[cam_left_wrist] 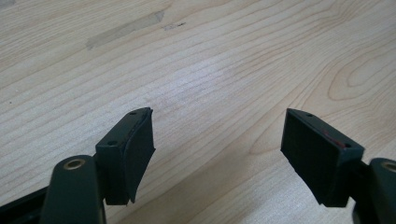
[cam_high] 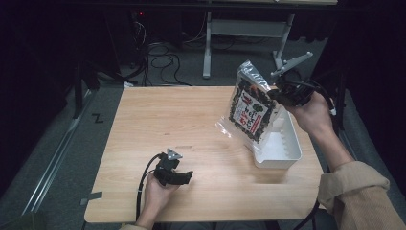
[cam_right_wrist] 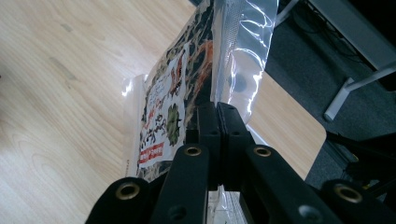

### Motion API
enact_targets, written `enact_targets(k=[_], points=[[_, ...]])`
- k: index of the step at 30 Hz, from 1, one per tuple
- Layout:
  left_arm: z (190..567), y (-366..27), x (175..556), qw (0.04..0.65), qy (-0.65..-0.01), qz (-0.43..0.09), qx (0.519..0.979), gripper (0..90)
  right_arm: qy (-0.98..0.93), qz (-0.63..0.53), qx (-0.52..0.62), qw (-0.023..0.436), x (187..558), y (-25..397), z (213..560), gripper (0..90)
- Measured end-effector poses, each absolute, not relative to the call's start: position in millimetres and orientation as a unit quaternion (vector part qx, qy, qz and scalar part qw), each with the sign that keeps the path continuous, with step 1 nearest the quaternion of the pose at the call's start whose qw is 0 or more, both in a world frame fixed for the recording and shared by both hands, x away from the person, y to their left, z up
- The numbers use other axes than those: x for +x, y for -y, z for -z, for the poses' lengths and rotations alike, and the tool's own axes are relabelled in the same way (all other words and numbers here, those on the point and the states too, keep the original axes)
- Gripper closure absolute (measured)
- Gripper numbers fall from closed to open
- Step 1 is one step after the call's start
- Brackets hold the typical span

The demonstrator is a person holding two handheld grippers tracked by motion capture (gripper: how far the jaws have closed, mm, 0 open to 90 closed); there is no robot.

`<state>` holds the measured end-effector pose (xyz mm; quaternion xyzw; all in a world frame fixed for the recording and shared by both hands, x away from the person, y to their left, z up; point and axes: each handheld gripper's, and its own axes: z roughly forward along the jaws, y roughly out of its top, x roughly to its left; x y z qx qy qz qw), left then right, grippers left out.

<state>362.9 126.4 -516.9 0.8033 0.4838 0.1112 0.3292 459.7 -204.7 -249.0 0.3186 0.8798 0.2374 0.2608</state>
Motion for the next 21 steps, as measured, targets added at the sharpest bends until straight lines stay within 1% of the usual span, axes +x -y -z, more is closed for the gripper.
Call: enact_targets(k=[5,21], points=[[516.7,-126.0,362.2,0.329,-0.483,-0.113,0.804,26.0,-0.872,-0.238,0.329,0.273,458.3,216.1,242.2,90.0],[517.5,-126.3,362.6,0.328,-0.483,-0.112,0.804,26.0,-0.855,-0.245,0.357,0.285,456.3,245.5,234.9,90.0]])
